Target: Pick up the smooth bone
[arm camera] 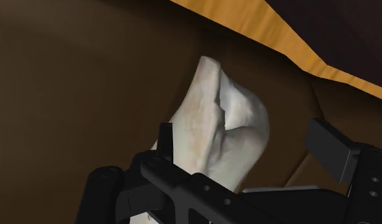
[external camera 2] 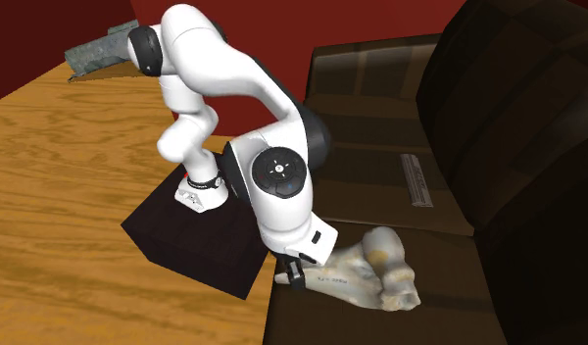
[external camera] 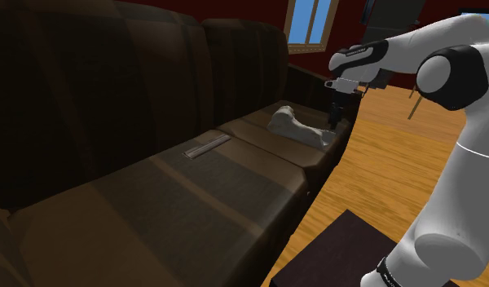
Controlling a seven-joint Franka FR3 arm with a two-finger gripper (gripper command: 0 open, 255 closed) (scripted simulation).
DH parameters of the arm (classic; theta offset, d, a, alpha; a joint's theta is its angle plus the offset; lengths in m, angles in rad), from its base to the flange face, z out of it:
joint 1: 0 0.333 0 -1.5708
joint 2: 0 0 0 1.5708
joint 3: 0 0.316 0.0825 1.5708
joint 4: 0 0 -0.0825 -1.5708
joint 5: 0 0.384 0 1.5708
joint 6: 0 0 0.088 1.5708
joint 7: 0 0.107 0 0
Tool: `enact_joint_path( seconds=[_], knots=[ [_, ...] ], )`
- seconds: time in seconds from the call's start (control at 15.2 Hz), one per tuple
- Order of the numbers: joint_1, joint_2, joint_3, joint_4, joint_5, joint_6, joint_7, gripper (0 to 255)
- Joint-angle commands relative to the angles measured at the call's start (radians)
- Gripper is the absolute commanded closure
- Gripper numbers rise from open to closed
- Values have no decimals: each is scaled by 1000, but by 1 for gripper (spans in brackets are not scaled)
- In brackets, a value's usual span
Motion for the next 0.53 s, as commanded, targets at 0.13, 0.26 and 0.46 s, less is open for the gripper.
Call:
enact_joint_path(
  seconds=[0.13,0.26,0.46],
  knots=[
    [-16,52,4,3,35,33,-46,0],
    [-17,60,5,-16,41,57,-52,0],
    [-18,72,8,-38,51,87,-61,0]
  ],
)
